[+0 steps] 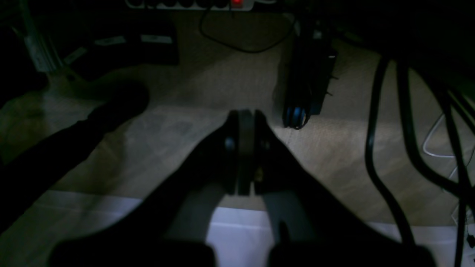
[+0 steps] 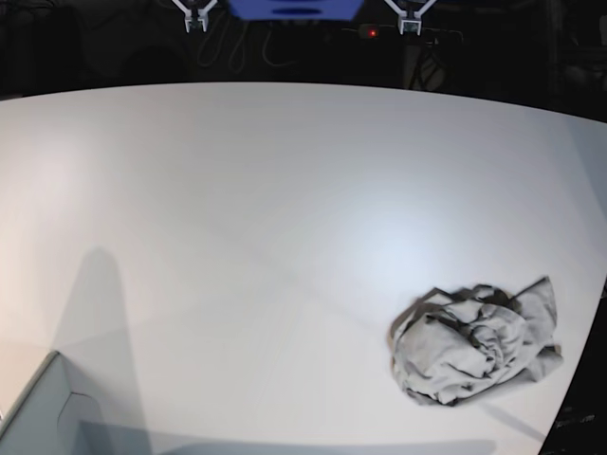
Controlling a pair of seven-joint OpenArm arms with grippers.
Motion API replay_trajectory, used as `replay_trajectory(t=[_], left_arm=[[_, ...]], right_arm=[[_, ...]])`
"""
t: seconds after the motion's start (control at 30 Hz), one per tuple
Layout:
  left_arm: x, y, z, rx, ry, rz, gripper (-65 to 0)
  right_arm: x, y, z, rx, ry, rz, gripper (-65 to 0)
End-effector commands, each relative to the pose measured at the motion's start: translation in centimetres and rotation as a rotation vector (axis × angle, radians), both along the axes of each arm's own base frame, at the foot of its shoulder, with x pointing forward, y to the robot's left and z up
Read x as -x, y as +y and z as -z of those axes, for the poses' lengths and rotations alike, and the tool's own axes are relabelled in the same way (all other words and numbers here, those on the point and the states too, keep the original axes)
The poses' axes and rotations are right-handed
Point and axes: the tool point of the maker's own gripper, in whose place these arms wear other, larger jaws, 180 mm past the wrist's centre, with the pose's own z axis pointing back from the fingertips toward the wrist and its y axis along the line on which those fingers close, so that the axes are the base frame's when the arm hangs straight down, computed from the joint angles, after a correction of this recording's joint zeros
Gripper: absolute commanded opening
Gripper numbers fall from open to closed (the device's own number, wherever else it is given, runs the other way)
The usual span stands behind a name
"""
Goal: Layout the t-shirt on the table in an organized manner, then fold the t-shirt properly
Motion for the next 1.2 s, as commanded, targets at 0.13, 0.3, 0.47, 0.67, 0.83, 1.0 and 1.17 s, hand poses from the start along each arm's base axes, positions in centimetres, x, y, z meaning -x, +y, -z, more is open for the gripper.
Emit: replay_trajectory(t=[0.13, 0.3, 0.47, 0.67, 0.83, 1.0, 1.17], left_arm=[[0.3, 0.2, 0.0, -0.003, 0.003, 0.003, -64.9], [0.3, 0.2, 0.0, -0.003, 0.003, 0.005, -64.9], [0.2, 0.2, 0.0, -0.003, 0.001, 0.003, -64.9], [0.4, 0.2, -0.1, -0.003, -0.005, 0.006, -64.9], [1.3, -0.5, -1.1, 0.017, -0.088, 0.009, -64.9], [1.1, 0.3, -2.1, 0.008, -0.089, 0.016, -64.9], [1.4, 0.5, -2.0, 0.007, -0.055, 0.013, -64.9]], right_arm=[[0.5, 0.3, 0.0, -0.015, 0.012, 0.002, -65.0], [0.1, -0.6, 0.0, -0.004, 0.006, -0.005, -65.0], [0.0, -1.4, 0.0, 0.009, 0.001, -0.007, -65.0], [-1.0, -1.5, -0.1, 0.012, -0.051, -0.010, -65.0], [-1.4, -1.9, -1.9, 0.022, -0.192, -0.027, -65.0], [-1.3, -2.0, -2.7, 0.022, -0.163, -0.029, -65.0], [-1.3, -1.3, -2.7, 0.009, -0.158, -0.046, -65.0]])
